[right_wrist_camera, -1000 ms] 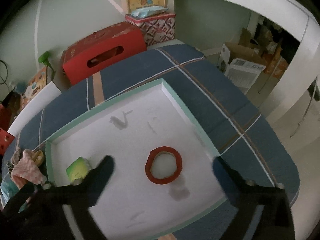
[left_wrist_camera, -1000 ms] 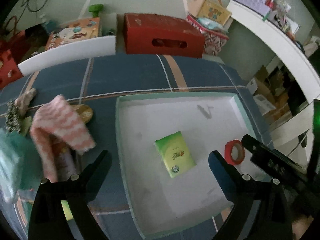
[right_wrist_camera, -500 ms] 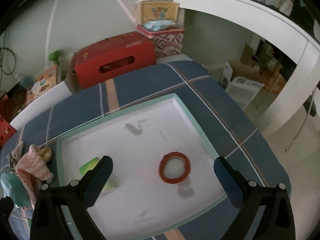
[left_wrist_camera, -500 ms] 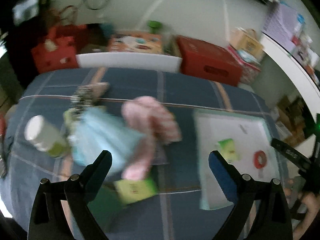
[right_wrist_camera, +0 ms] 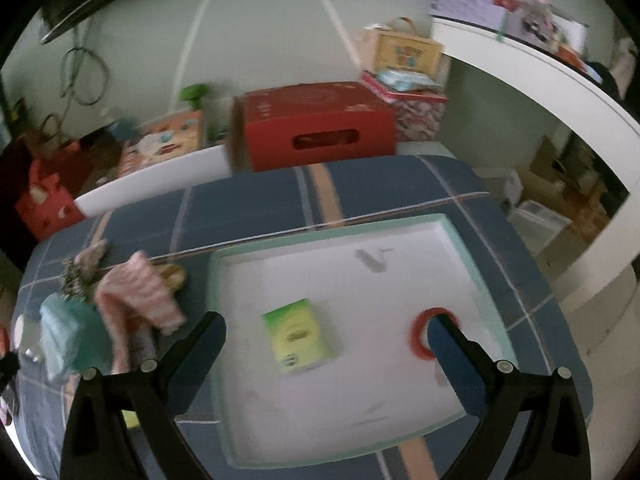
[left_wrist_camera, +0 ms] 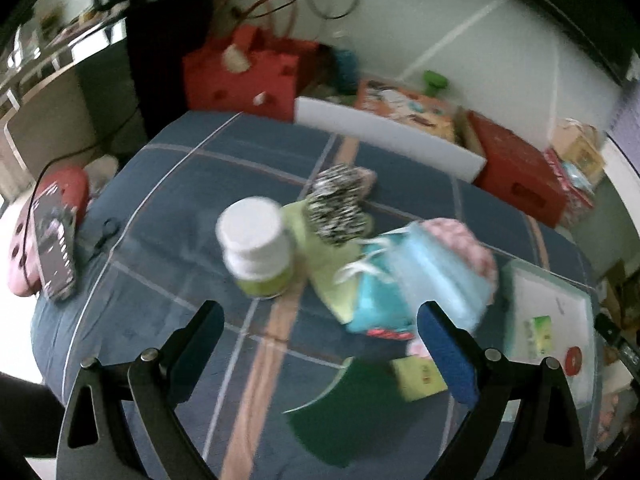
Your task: Organize soft objects
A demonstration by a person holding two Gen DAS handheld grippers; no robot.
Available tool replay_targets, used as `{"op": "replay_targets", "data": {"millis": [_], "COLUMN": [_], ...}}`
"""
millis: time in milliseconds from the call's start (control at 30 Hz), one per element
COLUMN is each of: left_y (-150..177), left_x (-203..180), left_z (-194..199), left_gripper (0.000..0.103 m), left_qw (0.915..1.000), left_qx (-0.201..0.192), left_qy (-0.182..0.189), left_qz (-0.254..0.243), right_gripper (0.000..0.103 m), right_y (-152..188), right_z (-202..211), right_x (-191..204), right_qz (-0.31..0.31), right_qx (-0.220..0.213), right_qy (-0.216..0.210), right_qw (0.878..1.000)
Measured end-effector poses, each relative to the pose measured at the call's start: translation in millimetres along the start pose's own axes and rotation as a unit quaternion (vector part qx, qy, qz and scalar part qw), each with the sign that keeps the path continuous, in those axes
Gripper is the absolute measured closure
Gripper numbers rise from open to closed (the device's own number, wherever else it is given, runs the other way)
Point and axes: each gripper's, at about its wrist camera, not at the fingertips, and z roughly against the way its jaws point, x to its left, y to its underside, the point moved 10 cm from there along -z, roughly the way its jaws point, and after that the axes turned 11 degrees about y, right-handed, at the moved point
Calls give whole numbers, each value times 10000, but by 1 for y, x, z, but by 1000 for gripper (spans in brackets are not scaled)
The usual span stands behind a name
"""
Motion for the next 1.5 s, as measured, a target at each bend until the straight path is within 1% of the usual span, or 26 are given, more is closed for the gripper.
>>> {"op": "replay_targets", "data": {"millis": [200,367,533,700,767,900,1033,1133,1267,1300,1500], "left_y": [16,38,57,72,79,86,93,96,104,107,117], "left_x": [20,33,30,19,13,4,-5,-12,-29,-31,-47], "left_z": [-7,-14,-24,-33,-40,-51,-61,-64,-72,-73,-83], "left_gripper": [6,6,6,6,6,6,6,6,6,6,6], "left_qw": [9995,9982,9965,9953,9938,9920,9890,9881,9840,9830,9801], "left_qx": [192,434,712,917,1077,1239,1427,1480,1672,1718,1848], "left_qy": [23,-48,6,53,139,213,379,417,579,588,343], "left_qz": [234,422,433,311,252,138,117,-7,-206,-255,-638], "right_gripper": [1,1,1,1,1,1,1,1,1,1,1], "right_y": [20,42,76,99,104,107,104,101,96,95,94], "right_z": [11,21,21,18,15,10,3,0,-1,-1,-3], "right_x": [44,78,111,130,135,136,129,124,118,116,114], "right_qz": [350,709,985,1263,1344,1400,1324,1256,1135,1107,1044], "right_qx": [35,70,390,554,626,671,731,748,724,719,732], "right_qy": [-338,-585,-1049,-1156,-1171,-1137,-1050,-1027,-1059,-1061,-1086], "right_qw": [9988,9957,9888,9837,9820,9813,9829,9839,9852,9856,9859]}}
